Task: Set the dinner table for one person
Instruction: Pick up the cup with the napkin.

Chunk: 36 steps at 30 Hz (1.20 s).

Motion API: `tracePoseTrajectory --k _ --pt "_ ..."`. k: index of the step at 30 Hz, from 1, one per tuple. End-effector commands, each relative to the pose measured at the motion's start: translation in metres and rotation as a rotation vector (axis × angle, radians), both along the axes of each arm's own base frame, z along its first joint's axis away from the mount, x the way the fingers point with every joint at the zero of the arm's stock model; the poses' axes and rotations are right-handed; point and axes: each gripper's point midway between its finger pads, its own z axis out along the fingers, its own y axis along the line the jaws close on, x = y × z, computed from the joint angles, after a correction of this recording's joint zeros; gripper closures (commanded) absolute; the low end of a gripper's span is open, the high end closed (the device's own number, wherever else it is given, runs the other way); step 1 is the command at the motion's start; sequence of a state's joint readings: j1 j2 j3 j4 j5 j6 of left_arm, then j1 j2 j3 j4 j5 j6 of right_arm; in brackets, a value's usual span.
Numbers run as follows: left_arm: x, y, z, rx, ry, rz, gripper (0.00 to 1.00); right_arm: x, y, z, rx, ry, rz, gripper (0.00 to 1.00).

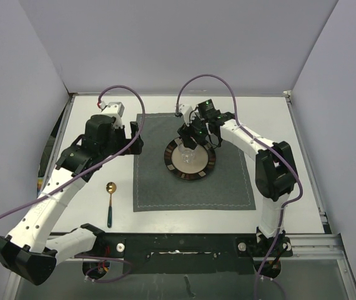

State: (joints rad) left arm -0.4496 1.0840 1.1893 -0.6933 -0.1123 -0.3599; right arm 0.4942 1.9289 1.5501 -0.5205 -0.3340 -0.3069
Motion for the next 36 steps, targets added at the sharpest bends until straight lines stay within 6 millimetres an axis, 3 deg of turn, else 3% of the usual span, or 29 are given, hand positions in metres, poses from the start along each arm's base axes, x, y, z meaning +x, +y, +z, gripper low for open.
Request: tracePoseTrajectory --k 1,7,12,17,23,29,32,36 --pt "0.01 -0.007 0.019 -0.057 -0.071 -0.006 0.02 0.005 0.003 0.006 0.023 -0.046 0.017 0.38" --pt "0.016 -0.012 0.014 -0.058 -0.062 -0.016 0.02 0.006 0.001 0.0 0.016 -0.047 0.012 0.42" --pt "0.021 -0.017 0.01 -0.061 -0.055 -0.029 0.02 0.011 -0.001 0.002 0.004 -0.056 0.008 0.79" --pt "0.027 -0.024 0.006 -0.077 -0.055 -0.045 0.02 0.016 -0.005 0.008 0.001 -0.069 -0.002 0.99" --pt "0.035 -0.031 0.005 -0.082 -0.058 -0.062 0.02 0.03 -0.015 0.034 0.034 -0.102 -0.035 1.0" --pt "0.04 -0.035 0.004 -0.087 -0.062 -0.074 0.02 0.048 -0.027 0.073 0.061 -0.169 -0.076 1.0" --pt "0.041 -0.036 0.004 -0.089 -0.065 -0.074 0.02 0.069 -0.05 0.094 0.051 -0.23 -0.156 1.0" --pt "0.042 -0.038 0.005 -0.096 -0.066 -0.08 0.02 0.108 -0.106 0.103 0.117 -0.211 -0.308 1.0"
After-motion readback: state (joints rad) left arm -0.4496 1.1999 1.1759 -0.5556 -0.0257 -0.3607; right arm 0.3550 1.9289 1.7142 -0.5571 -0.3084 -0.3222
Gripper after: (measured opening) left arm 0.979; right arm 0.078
